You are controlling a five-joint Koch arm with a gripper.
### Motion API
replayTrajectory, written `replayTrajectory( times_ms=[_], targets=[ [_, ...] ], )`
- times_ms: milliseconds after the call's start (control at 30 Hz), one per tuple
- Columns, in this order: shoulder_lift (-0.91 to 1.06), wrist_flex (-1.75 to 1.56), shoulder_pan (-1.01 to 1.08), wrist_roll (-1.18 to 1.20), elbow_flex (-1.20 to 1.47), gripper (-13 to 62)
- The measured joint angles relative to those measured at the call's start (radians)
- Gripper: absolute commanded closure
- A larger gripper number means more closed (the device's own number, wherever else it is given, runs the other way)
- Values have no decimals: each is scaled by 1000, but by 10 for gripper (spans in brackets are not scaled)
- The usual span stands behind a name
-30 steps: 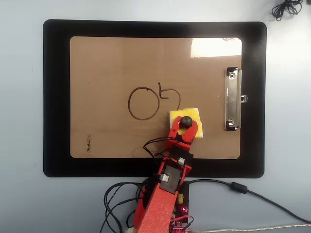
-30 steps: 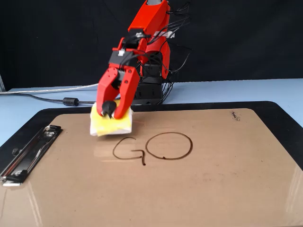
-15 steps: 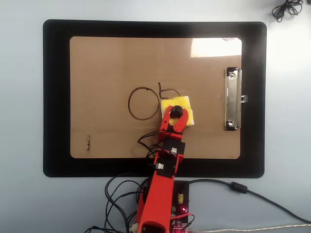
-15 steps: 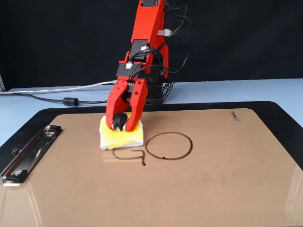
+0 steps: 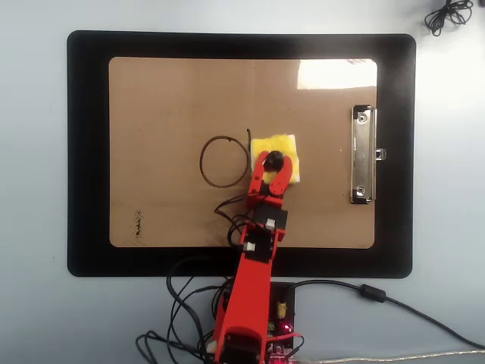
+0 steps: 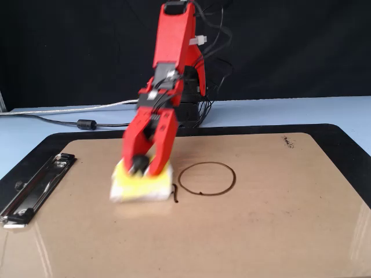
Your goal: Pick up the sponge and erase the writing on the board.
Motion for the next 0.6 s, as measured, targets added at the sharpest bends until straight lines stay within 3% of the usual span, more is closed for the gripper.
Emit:
replayTrajectory(
  times_ms=[100, 200, 467, 600],
  targets=[
    [267, 20, 2, 5, 215, 575],
    [327, 49, -12, 5, 249, 574],
    [-236, 44, -15, 3, -314, 575],
    [-204, 8, 28, 0, -219, 575]
  ],
)
